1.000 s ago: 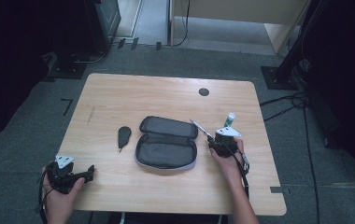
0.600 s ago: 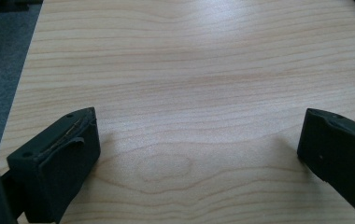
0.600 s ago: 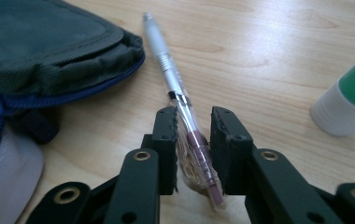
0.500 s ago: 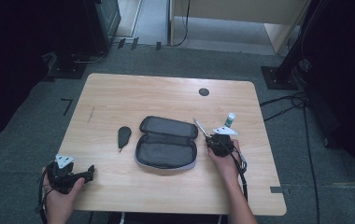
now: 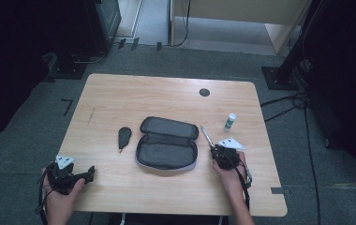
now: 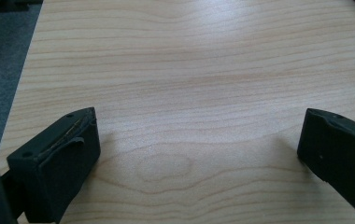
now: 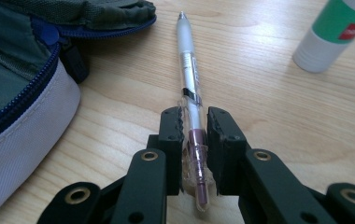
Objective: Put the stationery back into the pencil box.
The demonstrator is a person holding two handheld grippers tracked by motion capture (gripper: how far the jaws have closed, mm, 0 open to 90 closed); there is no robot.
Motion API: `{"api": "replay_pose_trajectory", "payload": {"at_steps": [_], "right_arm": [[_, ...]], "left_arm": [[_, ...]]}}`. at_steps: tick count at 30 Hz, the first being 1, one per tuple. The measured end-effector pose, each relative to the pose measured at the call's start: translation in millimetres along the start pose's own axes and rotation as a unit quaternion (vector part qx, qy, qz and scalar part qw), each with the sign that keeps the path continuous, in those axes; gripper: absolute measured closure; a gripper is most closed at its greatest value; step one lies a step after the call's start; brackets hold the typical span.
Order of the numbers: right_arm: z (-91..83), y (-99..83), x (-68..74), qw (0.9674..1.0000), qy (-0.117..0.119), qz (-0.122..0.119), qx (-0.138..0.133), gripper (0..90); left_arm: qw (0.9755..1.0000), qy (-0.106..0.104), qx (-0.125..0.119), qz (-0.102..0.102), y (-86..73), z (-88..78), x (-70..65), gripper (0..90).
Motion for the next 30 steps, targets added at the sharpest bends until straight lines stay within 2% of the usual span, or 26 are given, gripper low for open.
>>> {"api": "replay_pose_trajectory", "payload": {"at_steps": [8, 13, 20, 22, 24, 27, 30], "right_arm": [[-11.7, -10.2, -0.6, 0.9999, 0.006, 0.011, 0.006, 76.5], [-20.1, -18.8, 0.9, 0.9999, -0.001, 0.002, 0.010, 76.2], [-19.2, -22.8, 1.2, 1.0000, 0.005, -0.002, -0.002, 68.5], [-19.1, -23.6, 2.8, 1.0000, 0.002, -0.008, -0.004, 69.2], [-19.9, -24.1, 2.1, 0.9999, 0.005, -0.011, -0.003, 75.2], [-21.0, -24.9, 2.9, 0.9999, 0.001, -0.012, -0.005, 76.5], [-21.5, -24.5, 0.0, 1.0000, 0.004, -0.001, -0.005, 76.8]], "left_arm": [[1.0000, 0.000, 0.000, 0.000, 0.0, 0.0, -0.1, 0.0], [1.0000, 0.000, 0.000, 0.000, 0.0, 0.0, -0.1, 0.0], [1.0000, 0.000, 0.000, 0.000, 0.0, 0.0, 0.0, 0.0], [1.0000, 0.000, 0.000, 0.000, 0.0, 0.0, -0.1, 0.0], [1.0000, 0.000, 0.000, 0.000, 0.0, 0.0, -0.1, 0.0], [1.0000, 0.000, 0.000, 0.000, 0.0, 0.0, 0.0, 0.0], [1.0000, 0.000, 0.000, 0.000, 0.0, 0.0, -0.1, 0.0]]}}
Point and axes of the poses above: each handheld gripper's, and its own axes: z roughly forward along the jaws, y roughly out of its top, x roughly to its left, the point moved 1 cm from there along z, roughly forward along the jaws, and after that the axes turned 14 degrees about z, right-handed, at the moved point
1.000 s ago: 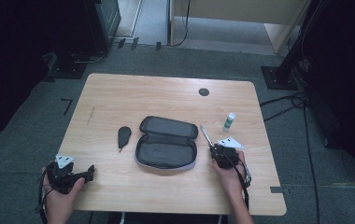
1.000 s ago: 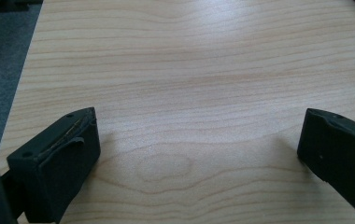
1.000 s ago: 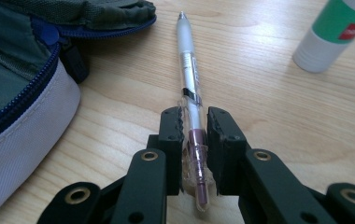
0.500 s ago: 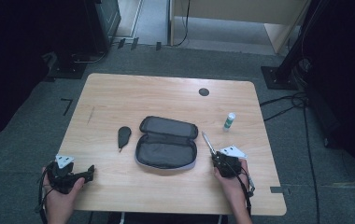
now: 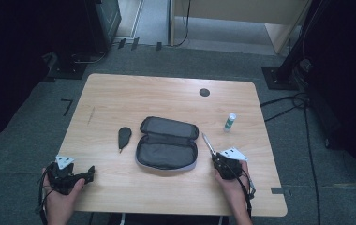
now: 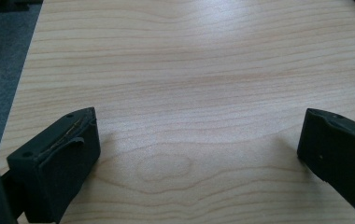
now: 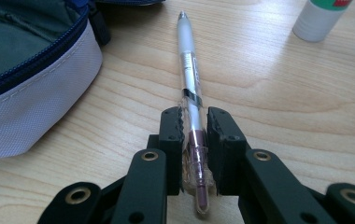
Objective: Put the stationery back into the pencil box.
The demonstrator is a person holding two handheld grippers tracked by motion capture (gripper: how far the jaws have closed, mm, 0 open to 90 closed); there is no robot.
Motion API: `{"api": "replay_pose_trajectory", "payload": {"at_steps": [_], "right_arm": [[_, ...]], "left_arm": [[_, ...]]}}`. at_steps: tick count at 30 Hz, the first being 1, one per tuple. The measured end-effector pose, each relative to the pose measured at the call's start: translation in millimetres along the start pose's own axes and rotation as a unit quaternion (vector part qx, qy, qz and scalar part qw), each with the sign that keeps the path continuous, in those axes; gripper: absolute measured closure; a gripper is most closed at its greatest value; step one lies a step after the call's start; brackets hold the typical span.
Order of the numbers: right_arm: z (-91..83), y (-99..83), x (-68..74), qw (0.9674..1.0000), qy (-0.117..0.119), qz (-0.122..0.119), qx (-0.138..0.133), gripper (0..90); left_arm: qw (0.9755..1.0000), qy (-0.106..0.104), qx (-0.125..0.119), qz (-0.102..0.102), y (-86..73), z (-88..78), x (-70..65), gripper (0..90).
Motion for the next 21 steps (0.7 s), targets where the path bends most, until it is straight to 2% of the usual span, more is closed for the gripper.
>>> {"api": "replay_pose_trajectory", "payload": {"at_steps": [1, 7, 10, 16, 21], "right_arm": [[-0.6, -0.2, -0.5, 1.0000, -0.006, -0.002, -0.004, 76.9], [-9.0, 1.2, -7.0, 0.9998, -0.004, 0.012, -0.017, 77.0], [-12.6, 4.3, -8.8, 0.9997, -0.002, 0.008, -0.021, 77.0], [-20.7, 11.9, -4.2, 0.9996, 0.009, 0.007, -0.024, 77.0], [-27.6, 20.4, 3.5, 0.9993, 0.019, -0.004, -0.031, 76.9]], "left_arm": [[1.0000, 0.000, 0.000, 0.000, 0.0, 0.0, 0.1, 0.0], [1.0000, 0.000, 0.000, 0.000, 0.0, 0.0, 0.1, 0.0], [1.0000, 0.000, 0.000, 0.000, 0.0, 0.0, 0.0, 0.0], [1.0000, 0.000, 0.000, 0.000, 0.0, 0.0, 0.0, 0.0], [1.0000, 0.000, 0.000, 0.000, 0.0, 0.0, 0.0, 0.0]]}}
Point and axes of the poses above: each handheld gripper's, and its own axes: z roughly forward along the jaws, y roughly out of its top, x roughly to its left, the point moved 1 cm from there along z, roughly forward along the jaws, and after that the axes turned 14 degrees about z, right-handed, at the moved point
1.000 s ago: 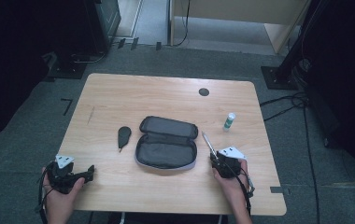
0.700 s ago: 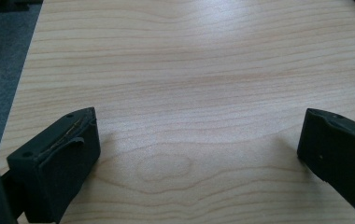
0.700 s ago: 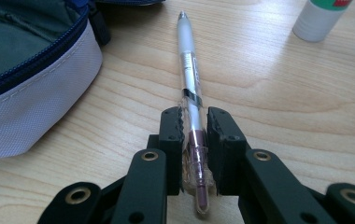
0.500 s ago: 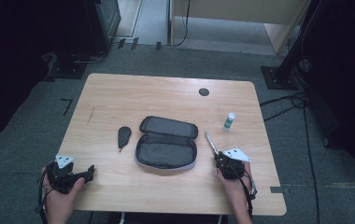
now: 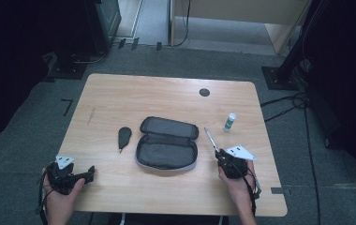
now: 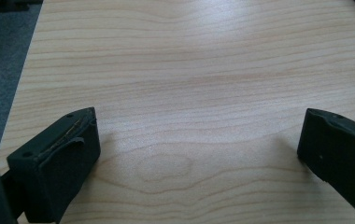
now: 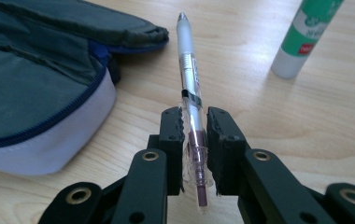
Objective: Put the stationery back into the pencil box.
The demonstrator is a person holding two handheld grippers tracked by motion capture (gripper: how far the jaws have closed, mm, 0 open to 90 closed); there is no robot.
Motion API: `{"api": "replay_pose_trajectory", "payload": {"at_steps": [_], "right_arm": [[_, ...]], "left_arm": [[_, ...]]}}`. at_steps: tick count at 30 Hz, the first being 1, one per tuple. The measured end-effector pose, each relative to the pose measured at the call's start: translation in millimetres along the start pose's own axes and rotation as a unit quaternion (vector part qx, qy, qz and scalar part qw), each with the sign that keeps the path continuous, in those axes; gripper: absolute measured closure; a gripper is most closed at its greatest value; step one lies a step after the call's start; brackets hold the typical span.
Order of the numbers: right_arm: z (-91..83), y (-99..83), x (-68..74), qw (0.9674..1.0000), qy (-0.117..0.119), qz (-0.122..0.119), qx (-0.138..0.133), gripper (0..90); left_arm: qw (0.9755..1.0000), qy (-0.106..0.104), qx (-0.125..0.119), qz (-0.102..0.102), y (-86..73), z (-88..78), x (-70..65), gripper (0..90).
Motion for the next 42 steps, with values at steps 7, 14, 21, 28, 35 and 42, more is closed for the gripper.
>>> {"api": "replay_pose_trajectory", "payload": {"at_steps": [7, 14, 21, 28, 35, 42], "right_arm": [[-2.5, 9.4, 9.8, 0.9999, 0.010, -0.010, -0.004, 76.9], [-1.4, 17.3, 21.8, 0.9995, 0.025, -0.021, -0.004, 76.9], [2.8, 22.1, 33.3, 0.9987, 0.043, -0.029, -0.001, 76.9], [7.3, 26.3, 44.6, 0.9976, 0.059, -0.037, 0.002, 76.9], [12.2, 28.7, 54.9, 0.9964, 0.070, -0.047, 0.007, 76.9], [16.8, 29.4, 61.9, 0.9954, 0.080, -0.051, 0.013, 76.9]], "left_arm": [[1.0000, 0.000, 0.000, 0.000, 0.0, 0.0, 0.0, 0.0], [1.0000, 0.000, 0.000, 0.000, 0.0, 0.0, 0.0, 0.0], [1.0000, 0.000, 0.000, 0.000, 0.0, 0.0, 0.0, 0.0], [1.0000, 0.000, 0.000, 0.000, 0.0, 0.0, 0.0, 0.0], [1.0000, 0.000, 0.000, 0.000, 0.0, 0.0, 0.0, 0.0], [1.0000, 0.000, 0.000, 0.000, 0.0, 0.0, 0.0, 0.0]]}}
Point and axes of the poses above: each handheld gripper's, and its own axes: z roughly forward along the jaws, y roughly out of its top, x roughly to its left, the point moved 1 cm from there along z, roughly forward along the jaws, and after that the axes turned 14 degrees about z, right-handed, at the moved point
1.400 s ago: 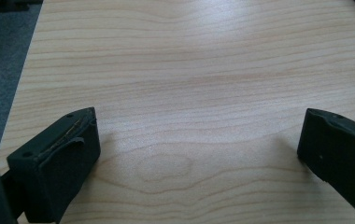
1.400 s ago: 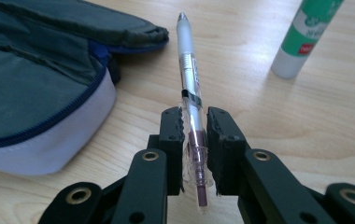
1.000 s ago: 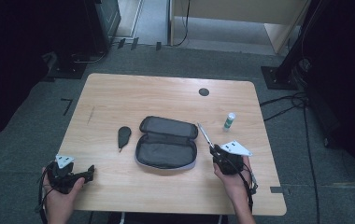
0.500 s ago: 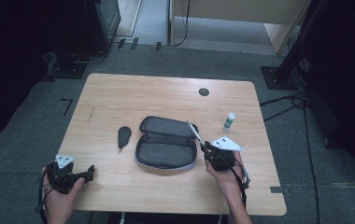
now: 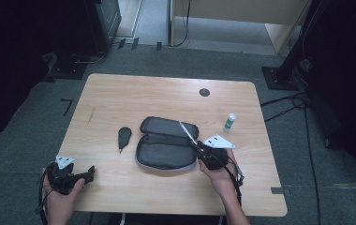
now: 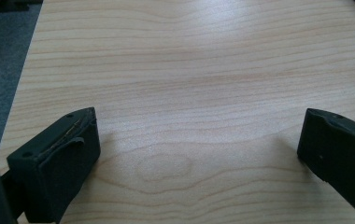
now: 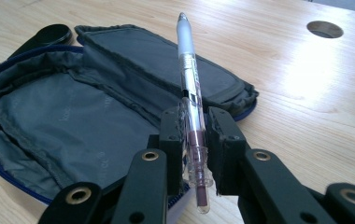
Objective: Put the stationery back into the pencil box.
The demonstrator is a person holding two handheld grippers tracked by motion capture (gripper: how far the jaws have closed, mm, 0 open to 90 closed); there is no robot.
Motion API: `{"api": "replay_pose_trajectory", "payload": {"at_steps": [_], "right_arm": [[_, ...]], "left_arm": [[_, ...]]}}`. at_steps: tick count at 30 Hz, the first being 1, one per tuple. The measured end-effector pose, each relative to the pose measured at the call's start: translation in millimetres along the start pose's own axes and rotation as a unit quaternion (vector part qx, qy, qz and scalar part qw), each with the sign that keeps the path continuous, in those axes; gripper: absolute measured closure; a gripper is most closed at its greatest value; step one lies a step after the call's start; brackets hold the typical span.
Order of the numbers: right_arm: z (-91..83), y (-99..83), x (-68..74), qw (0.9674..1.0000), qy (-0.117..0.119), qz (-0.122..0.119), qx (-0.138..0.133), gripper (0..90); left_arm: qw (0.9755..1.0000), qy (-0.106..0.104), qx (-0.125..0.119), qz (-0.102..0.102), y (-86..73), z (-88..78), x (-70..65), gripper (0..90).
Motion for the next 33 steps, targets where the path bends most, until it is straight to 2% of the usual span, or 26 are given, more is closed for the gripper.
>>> {"api": "replay_pose_trajectory", "payload": {"at_steps": [17, 33], "right_arm": [[14.2, -0.1, 17.1, 0.9992, 0.033, -0.015, 0.016, 76.8], [32.4, -5.1, 32.6, 0.9958, 0.070, -0.037, 0.045, 76.8]], "left_arm": [[1.0000, 0.000, 0.000, 0.000, 0.0, 0.0, 0.1, 0.0], [1.0000, 0.000, 0.000, 0.000, 0.0, 0.0, 0.0, 0.0]]}}
Point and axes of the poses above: each handheld gripper's, and its own axes: z roughly forward along the jaws, y roughly out of its top, x roughly to its left, the point moved 1 cm from there along z, roughly forward along the jaws, and after that the axes turned 14 degrees about z, right-handed, at the moved point
